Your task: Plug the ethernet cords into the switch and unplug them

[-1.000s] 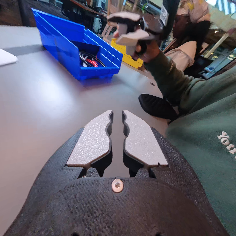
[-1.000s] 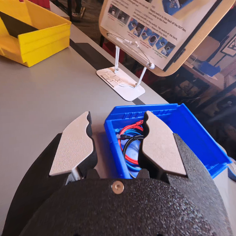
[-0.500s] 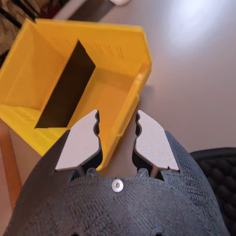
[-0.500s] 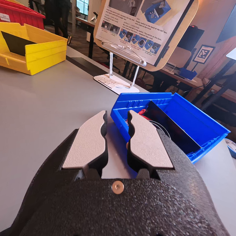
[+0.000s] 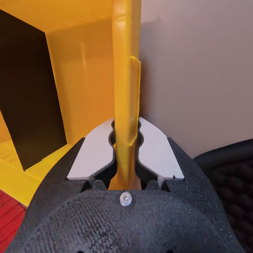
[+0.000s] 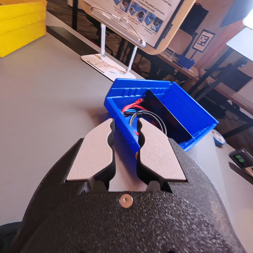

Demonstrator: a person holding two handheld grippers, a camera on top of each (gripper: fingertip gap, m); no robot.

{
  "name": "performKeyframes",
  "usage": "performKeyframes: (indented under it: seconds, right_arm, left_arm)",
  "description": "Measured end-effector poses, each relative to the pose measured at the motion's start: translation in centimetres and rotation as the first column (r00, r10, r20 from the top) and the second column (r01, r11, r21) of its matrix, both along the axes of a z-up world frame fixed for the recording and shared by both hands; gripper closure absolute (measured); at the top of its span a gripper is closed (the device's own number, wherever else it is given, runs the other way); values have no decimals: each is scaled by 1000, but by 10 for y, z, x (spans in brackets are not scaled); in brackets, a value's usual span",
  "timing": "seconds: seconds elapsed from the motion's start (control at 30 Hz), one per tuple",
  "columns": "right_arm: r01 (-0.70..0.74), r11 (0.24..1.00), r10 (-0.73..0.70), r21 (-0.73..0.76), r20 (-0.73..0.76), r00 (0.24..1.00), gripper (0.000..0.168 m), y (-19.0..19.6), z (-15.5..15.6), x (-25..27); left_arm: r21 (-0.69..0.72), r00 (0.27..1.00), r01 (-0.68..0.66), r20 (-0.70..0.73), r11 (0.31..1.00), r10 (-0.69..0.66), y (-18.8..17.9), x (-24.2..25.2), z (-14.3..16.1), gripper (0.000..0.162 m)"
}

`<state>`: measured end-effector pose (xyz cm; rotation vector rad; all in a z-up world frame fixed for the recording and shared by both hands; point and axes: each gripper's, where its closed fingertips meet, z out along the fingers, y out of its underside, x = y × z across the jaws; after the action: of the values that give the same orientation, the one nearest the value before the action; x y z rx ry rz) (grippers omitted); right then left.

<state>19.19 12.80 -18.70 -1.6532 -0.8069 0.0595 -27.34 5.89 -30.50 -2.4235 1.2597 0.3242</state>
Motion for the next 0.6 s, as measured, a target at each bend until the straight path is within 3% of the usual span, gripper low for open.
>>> performKeyframes:
  seconds: [0.17,0.27,0.37,0.5,0.6]
  right_arm:
    - [276,960,-275,50,-9,961,114,15,10,60]
    - [343,938,-346,-54,-63,936,95,24,0,81]
    - [359,919,-379,-163,-112,919,93,38,-16,90]
    - [386,889,-420,-246,-107,901,100,61,-33,103]
    - [375,874,-419,-309,-87,904,131,69,-44,107]
  left_arm:
    - [30,983,185,1,982,-185,-9,72,0,133]
    - [36,959,284,-2,958,-284,0,109,0,133]
    - [52,927,375,-6,926,-375,18,143,1,133]
    - [172,868,495,-41,852,-495,48,175,9,126]
    - [272,860,459,100,846,-500,44,191,31,120]
